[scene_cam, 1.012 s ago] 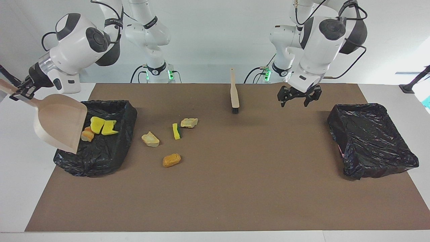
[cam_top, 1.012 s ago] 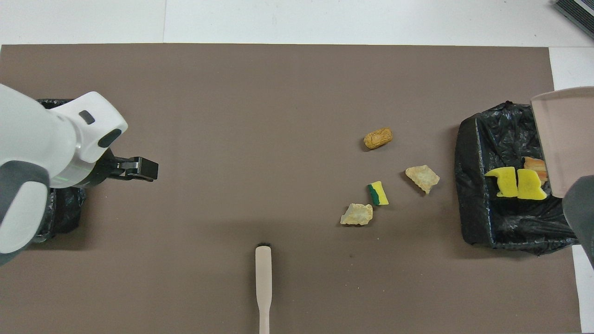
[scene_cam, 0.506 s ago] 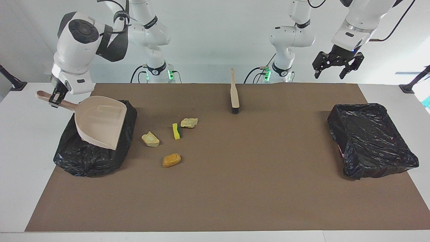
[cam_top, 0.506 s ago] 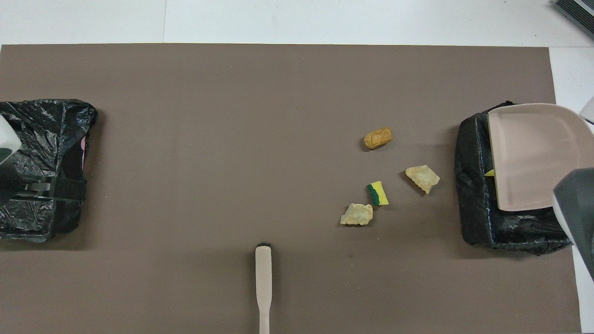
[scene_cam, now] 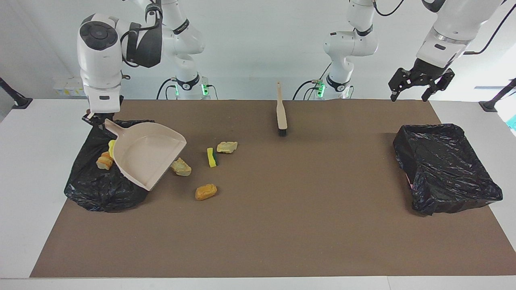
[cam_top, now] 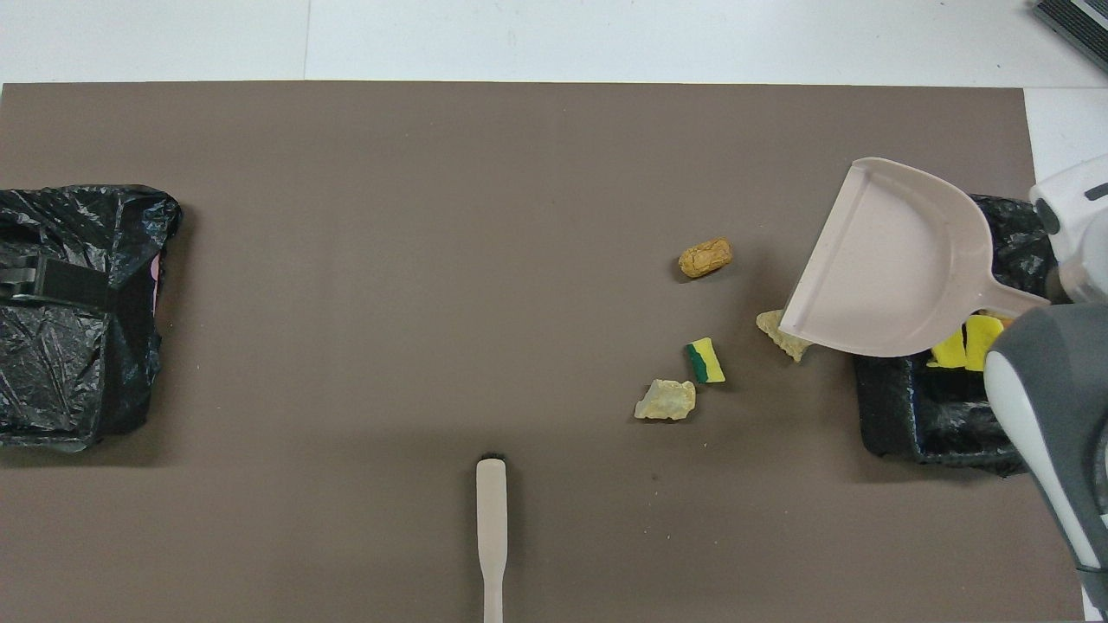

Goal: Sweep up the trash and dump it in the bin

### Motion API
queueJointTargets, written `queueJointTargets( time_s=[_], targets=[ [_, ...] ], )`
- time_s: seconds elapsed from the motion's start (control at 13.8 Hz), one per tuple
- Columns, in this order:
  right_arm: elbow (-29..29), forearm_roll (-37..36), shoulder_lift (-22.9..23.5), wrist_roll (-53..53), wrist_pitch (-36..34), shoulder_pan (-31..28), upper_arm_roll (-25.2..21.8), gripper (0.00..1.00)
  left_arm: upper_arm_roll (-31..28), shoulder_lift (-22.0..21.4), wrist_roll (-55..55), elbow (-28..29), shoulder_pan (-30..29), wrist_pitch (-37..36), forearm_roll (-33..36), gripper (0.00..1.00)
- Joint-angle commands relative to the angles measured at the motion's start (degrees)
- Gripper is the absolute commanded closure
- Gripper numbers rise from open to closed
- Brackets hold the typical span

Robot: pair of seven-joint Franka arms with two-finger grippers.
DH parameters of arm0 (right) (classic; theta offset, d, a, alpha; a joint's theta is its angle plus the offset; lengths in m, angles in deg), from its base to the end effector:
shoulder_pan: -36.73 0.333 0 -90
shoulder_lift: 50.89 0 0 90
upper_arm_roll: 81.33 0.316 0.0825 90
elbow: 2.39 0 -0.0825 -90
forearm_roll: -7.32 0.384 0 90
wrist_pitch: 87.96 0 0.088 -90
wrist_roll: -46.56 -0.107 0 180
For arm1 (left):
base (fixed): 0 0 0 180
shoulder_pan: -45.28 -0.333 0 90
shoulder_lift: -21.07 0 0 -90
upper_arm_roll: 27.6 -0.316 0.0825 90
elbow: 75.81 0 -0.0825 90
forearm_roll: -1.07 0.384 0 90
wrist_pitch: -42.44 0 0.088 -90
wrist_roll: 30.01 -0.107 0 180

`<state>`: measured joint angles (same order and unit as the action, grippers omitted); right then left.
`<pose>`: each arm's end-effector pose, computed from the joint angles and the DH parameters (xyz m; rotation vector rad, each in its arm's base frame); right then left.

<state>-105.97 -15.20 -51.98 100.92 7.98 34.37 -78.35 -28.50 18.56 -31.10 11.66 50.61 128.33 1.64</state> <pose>0.5464 -0.0312 0.5389 2.4579 1.3803 -0.3952 0.5321 -0.0399 0.6627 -3.1292 0.1496 -0.0258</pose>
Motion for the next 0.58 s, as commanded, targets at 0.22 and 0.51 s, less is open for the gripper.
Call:
queueJointTargets(
  time_s=[0.22,0.51],
  targets=[
    [-0.39,12.67,-0.06,-32.09,-6.46,8.75,0.09,1.00,0.12,0.31,-3.92,-2.13,-1.12,-2.13,0.04,0.00],
    [-0.04,19.51,0.82,-49.75,-8.04,15.87,0.09,1.00,-0.06,-0.04,-3.31,-1.61,-1.03,-1.69,0.04,0.00]
  ],
)
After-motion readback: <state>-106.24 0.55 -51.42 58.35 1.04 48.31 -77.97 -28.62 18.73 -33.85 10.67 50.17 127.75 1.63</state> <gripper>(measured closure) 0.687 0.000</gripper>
